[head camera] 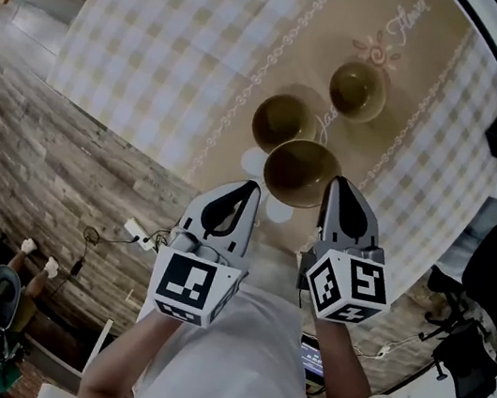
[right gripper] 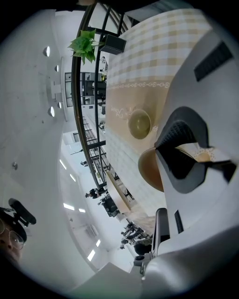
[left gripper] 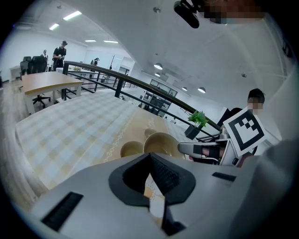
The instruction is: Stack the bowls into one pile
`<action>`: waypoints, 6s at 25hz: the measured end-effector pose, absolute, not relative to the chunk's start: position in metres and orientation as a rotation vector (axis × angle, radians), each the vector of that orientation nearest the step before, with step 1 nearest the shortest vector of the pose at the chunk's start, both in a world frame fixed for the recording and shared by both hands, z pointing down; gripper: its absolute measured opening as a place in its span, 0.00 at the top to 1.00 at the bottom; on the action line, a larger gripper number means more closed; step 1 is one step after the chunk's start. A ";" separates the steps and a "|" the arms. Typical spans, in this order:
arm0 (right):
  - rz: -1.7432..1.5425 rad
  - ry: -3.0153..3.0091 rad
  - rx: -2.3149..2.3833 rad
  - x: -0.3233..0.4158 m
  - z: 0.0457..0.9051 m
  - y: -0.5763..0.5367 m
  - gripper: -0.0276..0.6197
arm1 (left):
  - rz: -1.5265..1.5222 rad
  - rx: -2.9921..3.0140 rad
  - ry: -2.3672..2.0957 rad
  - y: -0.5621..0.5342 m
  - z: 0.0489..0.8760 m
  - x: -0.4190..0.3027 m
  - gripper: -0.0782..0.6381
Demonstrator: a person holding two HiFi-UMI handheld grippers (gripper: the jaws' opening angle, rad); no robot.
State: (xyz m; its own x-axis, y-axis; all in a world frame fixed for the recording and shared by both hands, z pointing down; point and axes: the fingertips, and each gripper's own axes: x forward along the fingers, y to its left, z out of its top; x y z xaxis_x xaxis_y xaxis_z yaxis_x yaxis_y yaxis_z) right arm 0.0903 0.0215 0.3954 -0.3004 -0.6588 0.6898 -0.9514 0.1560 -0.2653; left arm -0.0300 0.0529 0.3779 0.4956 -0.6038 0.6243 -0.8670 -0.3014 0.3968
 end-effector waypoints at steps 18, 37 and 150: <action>0.979 -1.982 1.533 0.054 0.433 -0.026 0.90 | 0.488 1.987 -1.169 0.013 0.411 -0.061 0.86; 1.040 -1.928 1.563 0.057 0.481 -0.032 0.90 | 0.521 1.968 -1.127 0.007 0.451 -0.053 0.86; 0.569 -1.861 1.966 -0.079 0.289 0.061 0.90 | 0.631 2.407 -0.519 0.028 0.296 -0.142 0.86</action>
